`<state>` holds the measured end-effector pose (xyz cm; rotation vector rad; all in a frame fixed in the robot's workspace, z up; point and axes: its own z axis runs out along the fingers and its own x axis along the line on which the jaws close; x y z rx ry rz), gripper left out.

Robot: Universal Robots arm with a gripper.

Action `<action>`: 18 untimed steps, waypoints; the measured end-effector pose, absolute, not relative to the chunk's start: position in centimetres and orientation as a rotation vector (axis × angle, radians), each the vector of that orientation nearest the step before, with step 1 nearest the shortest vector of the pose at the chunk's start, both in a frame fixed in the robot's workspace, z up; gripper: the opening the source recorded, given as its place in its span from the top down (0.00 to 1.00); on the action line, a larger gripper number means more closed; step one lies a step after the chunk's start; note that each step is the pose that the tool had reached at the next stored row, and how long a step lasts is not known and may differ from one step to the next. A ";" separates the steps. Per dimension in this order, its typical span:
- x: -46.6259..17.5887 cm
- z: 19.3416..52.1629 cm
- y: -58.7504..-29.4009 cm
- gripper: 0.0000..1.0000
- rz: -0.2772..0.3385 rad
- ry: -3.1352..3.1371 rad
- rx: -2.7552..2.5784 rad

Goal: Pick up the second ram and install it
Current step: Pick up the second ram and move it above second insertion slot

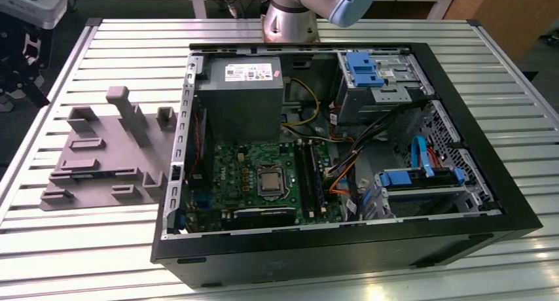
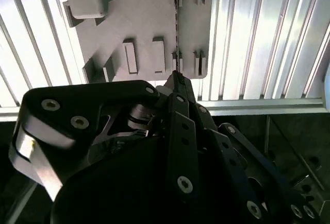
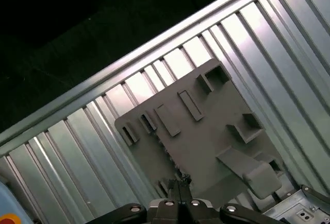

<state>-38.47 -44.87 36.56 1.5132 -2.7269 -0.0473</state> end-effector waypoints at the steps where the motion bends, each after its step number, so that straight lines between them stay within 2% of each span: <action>1: -38.5 36.5 -44.9 0.89 -0.047 -2.714 1.535; 18: -38.5 36.2 -44.9 0.89 -0.041 -2.454 1.918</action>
